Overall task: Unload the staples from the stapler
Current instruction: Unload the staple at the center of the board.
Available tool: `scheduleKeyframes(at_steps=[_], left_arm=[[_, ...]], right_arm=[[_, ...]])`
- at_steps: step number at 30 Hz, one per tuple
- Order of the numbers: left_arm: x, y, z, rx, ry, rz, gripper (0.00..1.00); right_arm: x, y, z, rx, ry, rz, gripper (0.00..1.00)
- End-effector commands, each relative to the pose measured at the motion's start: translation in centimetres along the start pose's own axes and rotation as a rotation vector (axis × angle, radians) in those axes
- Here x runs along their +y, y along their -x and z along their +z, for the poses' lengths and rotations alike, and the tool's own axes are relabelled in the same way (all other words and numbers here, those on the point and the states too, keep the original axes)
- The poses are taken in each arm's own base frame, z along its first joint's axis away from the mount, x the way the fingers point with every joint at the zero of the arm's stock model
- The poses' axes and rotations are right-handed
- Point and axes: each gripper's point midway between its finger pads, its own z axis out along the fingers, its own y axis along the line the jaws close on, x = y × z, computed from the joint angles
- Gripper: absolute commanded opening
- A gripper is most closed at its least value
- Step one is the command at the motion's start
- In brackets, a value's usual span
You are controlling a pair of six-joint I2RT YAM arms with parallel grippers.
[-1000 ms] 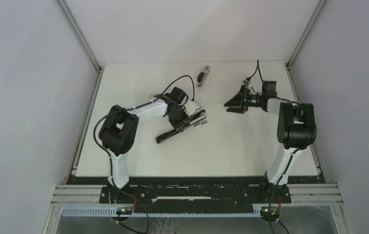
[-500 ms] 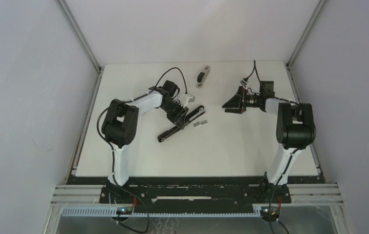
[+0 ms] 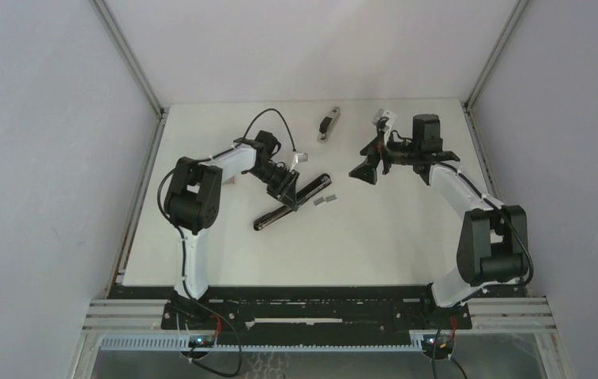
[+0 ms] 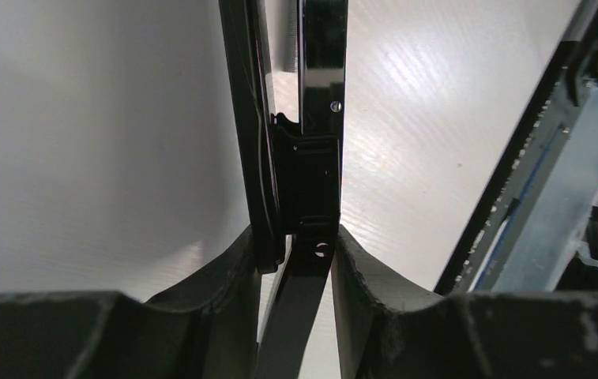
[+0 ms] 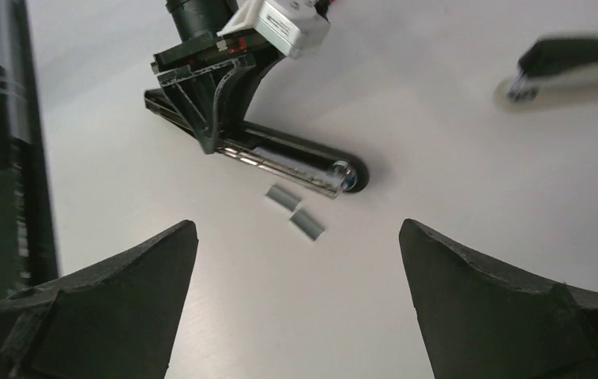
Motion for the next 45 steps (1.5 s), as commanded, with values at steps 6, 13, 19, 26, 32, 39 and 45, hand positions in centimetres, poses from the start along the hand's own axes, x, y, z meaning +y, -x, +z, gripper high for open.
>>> scheduleKeyframes(at_steps=[6,13,19,26,32,39,45], left_arm=[[-4.8,2.6,-2.4,-0.072,-0.202,0.067,0.05],[-6.3,2.1,-3.3,-0.052,-0.267,0.091,0.06],[-7.6,1.5,-3.9,-0.032,-0.316,0.11,0.06],[-9.0,0.7,-4.6,-0.014,-0.366,0.133,0.07],[-9.8,0.1,-4.7,0.004,-0.392,0.145,0.07],[-10.2,0.0,-4.7,0.005,-0.403,0.148,0.08],[-10.5,-0.1,-4.8,0.009,-0.418,0.154,0.09]], right_arm=[[1.5,4.7,1.5,0.031,-0.074,-0.762,1.0],[5.8,1.6,5.0,0.251,0.039,-0.93,1.0],[8.4,-1.2,6.7,0.339,0.102,-1.023,1.0],[8.6,-3.7,8.0,0.384,0.105,-1.069,1.0],[8.1,-4.4,9.2,0.401,0.054,-1.096,1.0],[8.4,-5.6,10.0,0.419,0.075,-1.106,0.98],[9.5,-7.5,10.4,0.436,0.154,-1.097,0.92]])
